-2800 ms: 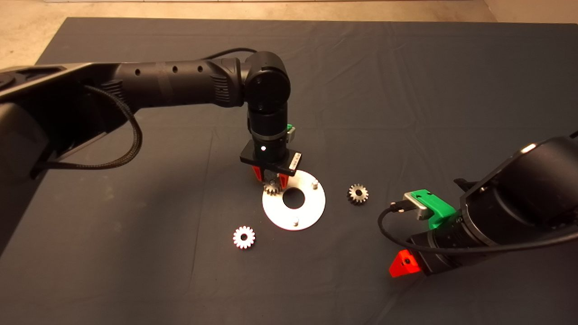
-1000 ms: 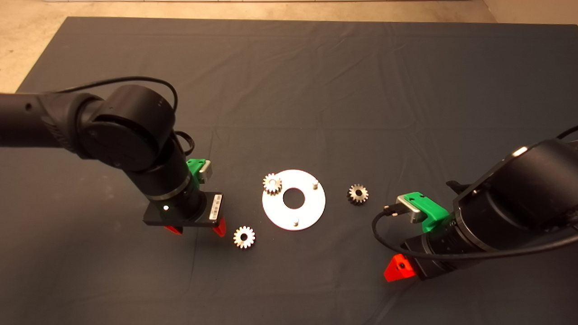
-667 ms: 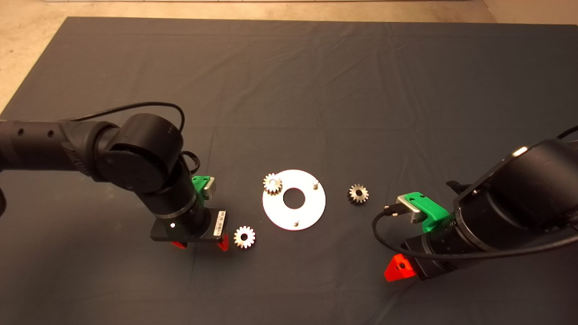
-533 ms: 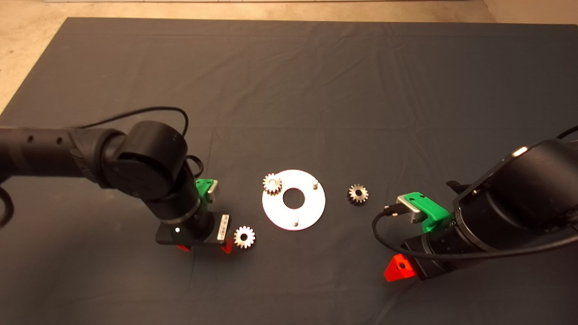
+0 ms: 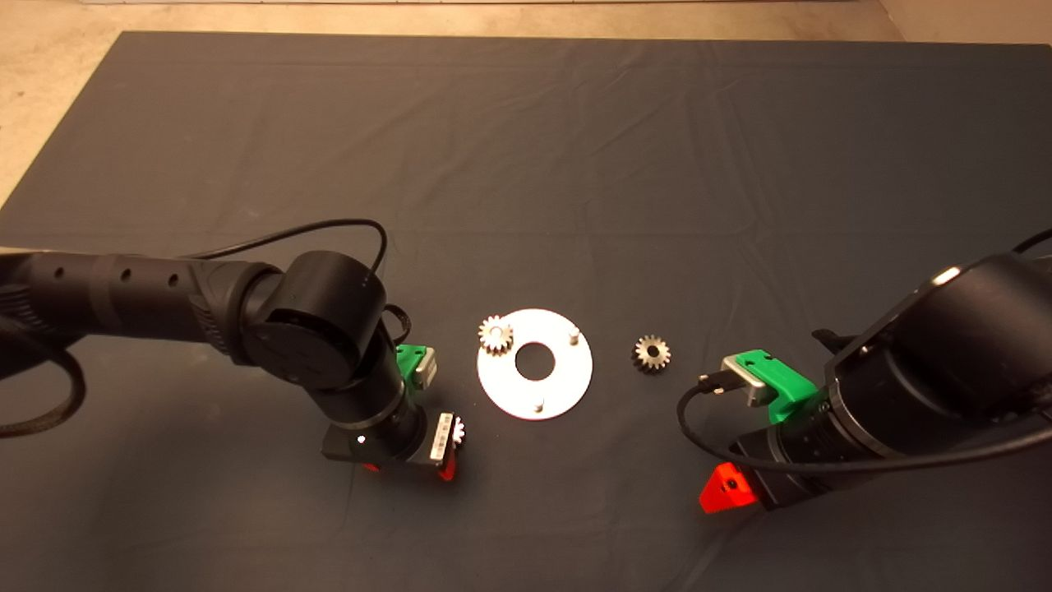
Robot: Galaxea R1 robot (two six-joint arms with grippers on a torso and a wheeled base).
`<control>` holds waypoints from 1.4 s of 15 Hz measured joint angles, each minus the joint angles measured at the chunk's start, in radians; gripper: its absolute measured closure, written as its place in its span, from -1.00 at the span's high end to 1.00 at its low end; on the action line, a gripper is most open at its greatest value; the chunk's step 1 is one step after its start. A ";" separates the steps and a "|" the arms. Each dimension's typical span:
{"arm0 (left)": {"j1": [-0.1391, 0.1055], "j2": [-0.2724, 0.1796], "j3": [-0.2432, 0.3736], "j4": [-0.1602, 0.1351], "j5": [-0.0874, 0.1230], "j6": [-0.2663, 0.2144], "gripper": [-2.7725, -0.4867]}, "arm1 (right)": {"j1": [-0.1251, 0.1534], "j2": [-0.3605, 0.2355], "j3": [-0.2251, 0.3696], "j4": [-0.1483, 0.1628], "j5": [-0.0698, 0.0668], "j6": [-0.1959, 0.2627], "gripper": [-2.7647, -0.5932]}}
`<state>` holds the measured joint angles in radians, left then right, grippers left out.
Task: Install three planetary gears onto the carrier pins
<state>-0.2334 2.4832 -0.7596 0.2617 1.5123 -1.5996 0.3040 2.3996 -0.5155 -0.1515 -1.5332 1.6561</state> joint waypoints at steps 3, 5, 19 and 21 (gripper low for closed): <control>0.000 0.029 -0.011 0.022 -0.013 0.007 0.22 | 0.000 0.000 0.000 0.000 0.000 0.000 0.99; 0.000 0.044 -0.025 0.055 -0.020 0.014 0.22 | 0.000 0.000 0.000 0.000 0.000 0.000 0.99; 0.000 0.057 -0.110 0.063 -0.037 0.068 0.22 | 0.000 0.000 0.000 0.000 0.000 0.000 0.99; 0.001 0.057 -0.110 0.063 -0.037 0.068 0.22 | 0.000 0.000 0.000 0.000 0.000 0.000 0.99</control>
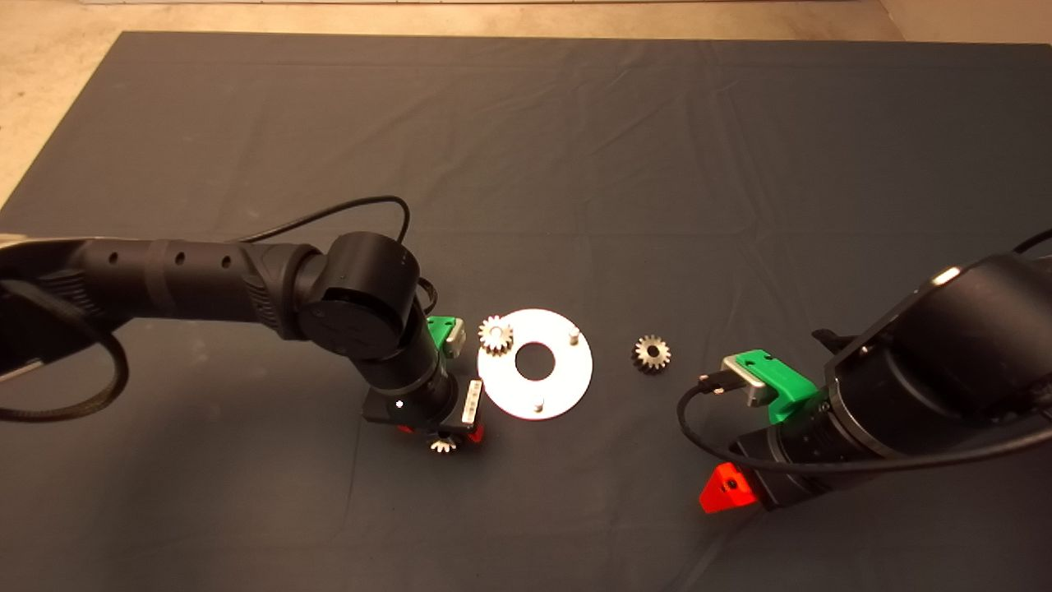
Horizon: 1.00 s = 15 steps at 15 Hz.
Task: Install three planetary gears onto the carrier pins
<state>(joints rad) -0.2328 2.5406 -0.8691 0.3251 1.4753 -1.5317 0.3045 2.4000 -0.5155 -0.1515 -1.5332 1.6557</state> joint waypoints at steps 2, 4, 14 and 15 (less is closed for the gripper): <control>0.000 0.000 0.000 0.000 0.000 0.000 0.22 | 0.000 0.000 0.000 0.000 0.000 0.000 0.99; 0.000 0.003 0.000 0.001 0.002 0.000 0.22 | 0.000 0.000 0.000 0.000 0.000 0.000 0.99; 0.011 0.003 0.001 0.026 0.002 0.000 0.22 | 0.000 0.000 0.000 0.000 0.000 0.000 0.99; 0.014 0.003 0.001 0.027 0.002 0.000 0.22 | 0.000 0.000 0.000 0.000 0.000 0.000 0.99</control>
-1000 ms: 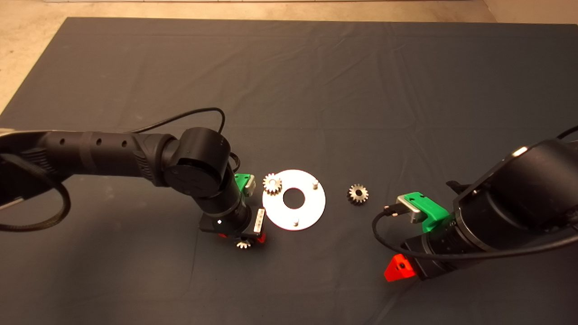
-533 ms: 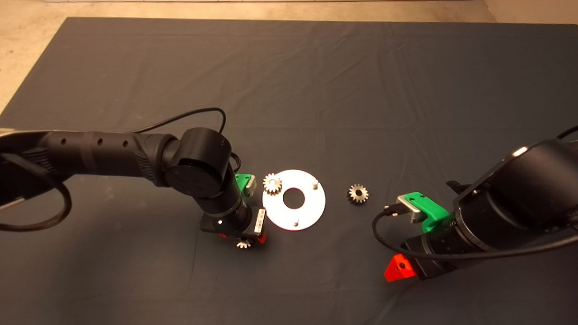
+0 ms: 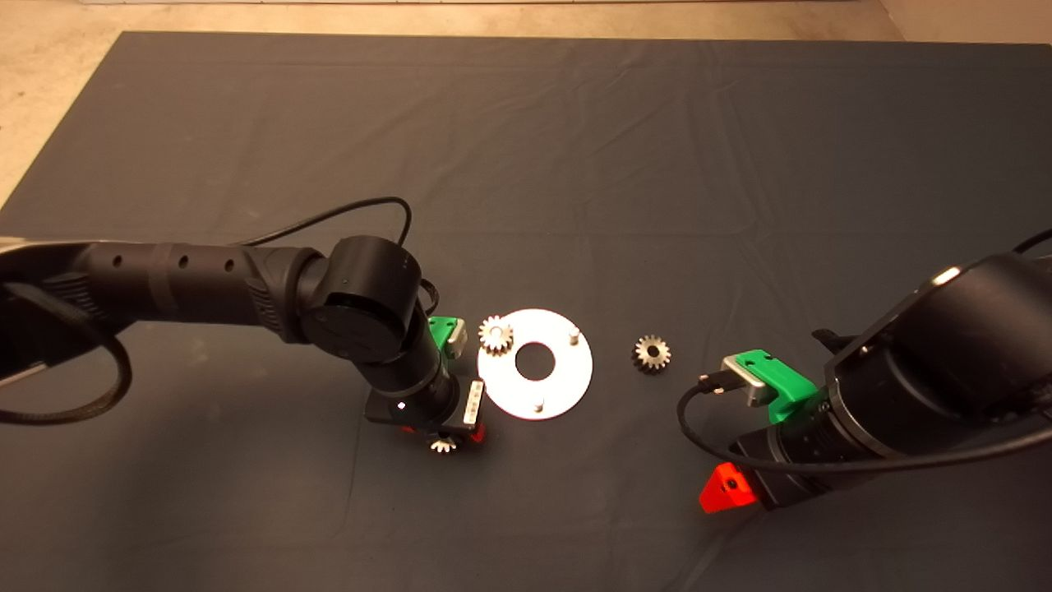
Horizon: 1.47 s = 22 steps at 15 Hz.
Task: Install three planetary gears onto the carrier pins
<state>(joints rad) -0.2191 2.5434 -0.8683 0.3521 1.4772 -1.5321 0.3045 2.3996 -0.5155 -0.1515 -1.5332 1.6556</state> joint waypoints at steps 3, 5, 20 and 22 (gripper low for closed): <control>0.012 0.000 0.000 0.001 0.001 0.000 0.22 | 0.000 0.000 0.000 0.000 0.000 0.000 0.99; 0.011 0.000 0.000 0.008 0.001 0.000 0.22 | 0.000 0.000 0.000 0.000 0.000 0.000 0.99; 0.028 0.006 0.001 0.020 0.000 0.000 -0.15 | 0.000 0.000 0.000 0.000 0.000 0.000 0.99; 0.031 0.006 0.001 0.020 0.002 0.000 -0.24 | 0.000 0.000 0.000 0.000 0.000 0.000 0.99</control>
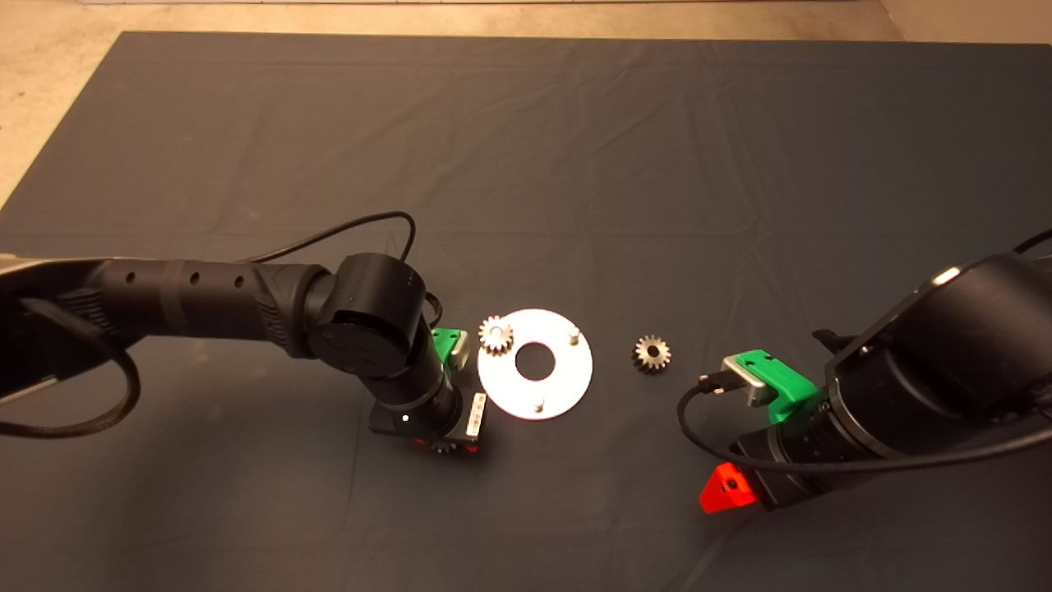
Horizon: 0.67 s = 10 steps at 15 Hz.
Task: Install three planetary gears onto the carrier pins
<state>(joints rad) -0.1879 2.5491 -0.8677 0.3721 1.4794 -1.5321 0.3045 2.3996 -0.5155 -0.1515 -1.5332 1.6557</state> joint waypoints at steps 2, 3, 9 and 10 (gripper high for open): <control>0.000 0.000 0.000 0.000 0.001 0.000 -0.24 | 0.000 0.000 0.000 0.000 0.000 0.000 0.99; 0.000 0.000 0.000 0.000 0.001 -0.004 -0.24 | 0.000 0.000 0.000 0.000 0.000 0.000 0.99; 0.000 0.009 -0.002 0.000 0.007 -0.050 -0.40 | 0.000 0.000 0.000 0.000 0.000 0.000 0.99; 0.000 0.012 -0.003 0.000 0.007 -0.050 -0.47 | 0.000 0.000 0.000 0.000 0.000 0.000 0.99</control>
<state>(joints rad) -0.1879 2.5609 -0.8706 0.3721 1.4860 -1.5817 0.3045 2.3996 -0.5155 -0.1515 -1.5332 1.6557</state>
